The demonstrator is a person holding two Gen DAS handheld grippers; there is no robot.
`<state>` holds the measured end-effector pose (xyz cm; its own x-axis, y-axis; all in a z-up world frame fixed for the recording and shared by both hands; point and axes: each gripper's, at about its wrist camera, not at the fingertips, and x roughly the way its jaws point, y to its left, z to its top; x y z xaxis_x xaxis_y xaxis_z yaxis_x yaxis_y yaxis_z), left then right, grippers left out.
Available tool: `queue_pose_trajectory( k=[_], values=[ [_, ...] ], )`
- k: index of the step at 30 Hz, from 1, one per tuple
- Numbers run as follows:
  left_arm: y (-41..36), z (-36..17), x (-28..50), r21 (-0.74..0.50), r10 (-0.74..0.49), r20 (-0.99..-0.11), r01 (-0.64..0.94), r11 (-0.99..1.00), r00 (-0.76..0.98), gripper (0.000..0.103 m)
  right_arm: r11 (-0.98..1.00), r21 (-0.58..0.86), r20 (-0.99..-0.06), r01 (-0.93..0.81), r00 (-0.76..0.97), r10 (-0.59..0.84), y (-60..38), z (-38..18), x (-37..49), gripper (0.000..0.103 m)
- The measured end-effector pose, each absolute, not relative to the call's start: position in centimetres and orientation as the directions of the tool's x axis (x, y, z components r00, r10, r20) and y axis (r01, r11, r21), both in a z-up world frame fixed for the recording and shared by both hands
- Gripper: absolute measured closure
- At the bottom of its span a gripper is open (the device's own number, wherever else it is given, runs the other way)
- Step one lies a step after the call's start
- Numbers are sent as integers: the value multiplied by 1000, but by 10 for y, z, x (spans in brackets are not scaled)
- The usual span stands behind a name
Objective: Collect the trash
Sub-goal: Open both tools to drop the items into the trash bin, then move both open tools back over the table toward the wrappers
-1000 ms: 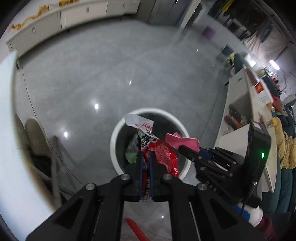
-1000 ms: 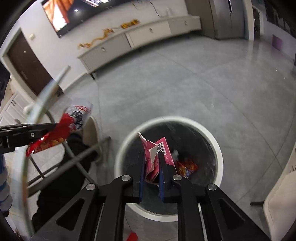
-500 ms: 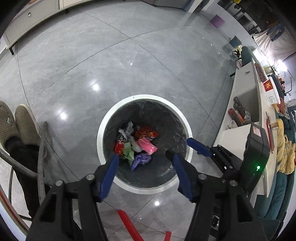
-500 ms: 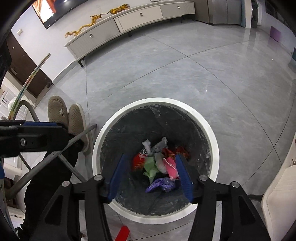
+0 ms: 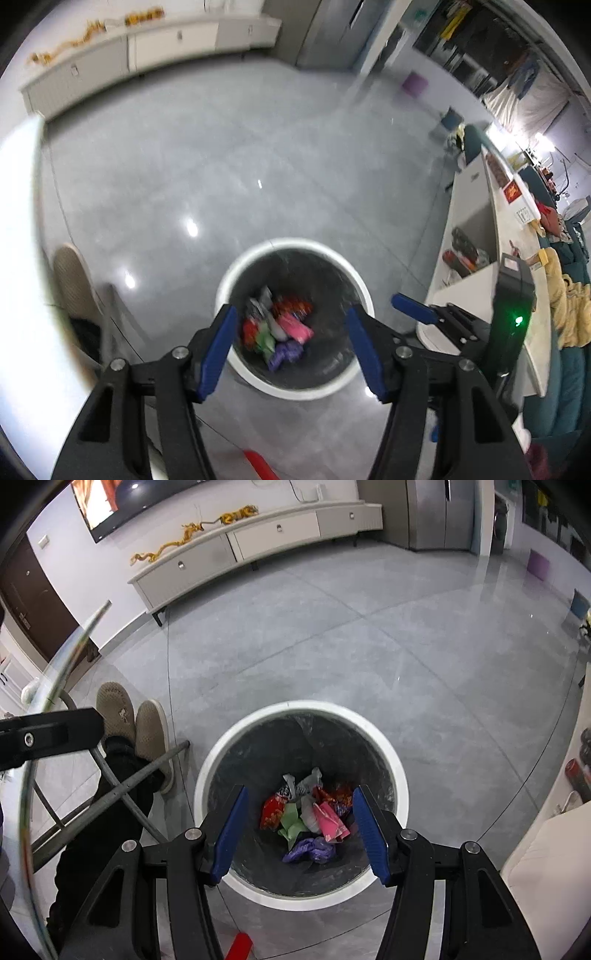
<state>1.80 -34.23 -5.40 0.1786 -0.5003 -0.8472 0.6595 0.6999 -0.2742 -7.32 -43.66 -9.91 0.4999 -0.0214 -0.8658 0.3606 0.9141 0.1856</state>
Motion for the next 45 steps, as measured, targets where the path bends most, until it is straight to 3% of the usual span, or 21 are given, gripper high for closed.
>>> queue_pose_trajectory(
  k=[8,17,25,35,45],
  values=[
    [-268,-7,9,-186,-509,-788,654,733,346,43,940,172,-792,294,609,-46,-401,-31,-73,45],
    [-140,31,8,-156,-454,-706,506,848,544,43,975,153,-703,163,712,-9,-329,38,-61,45],
    [9,33,10,-158,-328,-655,301,940,680,43,990,139,-646,-22,755,107,-238,79,-33,45],
    [193,7,20,-186,-115,-673,-17,982,730,43,963,163,-623,-214,734,269,-135,79,7,45],
    [293,-24,8,-186,7,-715,-201,962,699,43,925,171,-668,-339,650,362,-69,50,44,45]
  ],
)
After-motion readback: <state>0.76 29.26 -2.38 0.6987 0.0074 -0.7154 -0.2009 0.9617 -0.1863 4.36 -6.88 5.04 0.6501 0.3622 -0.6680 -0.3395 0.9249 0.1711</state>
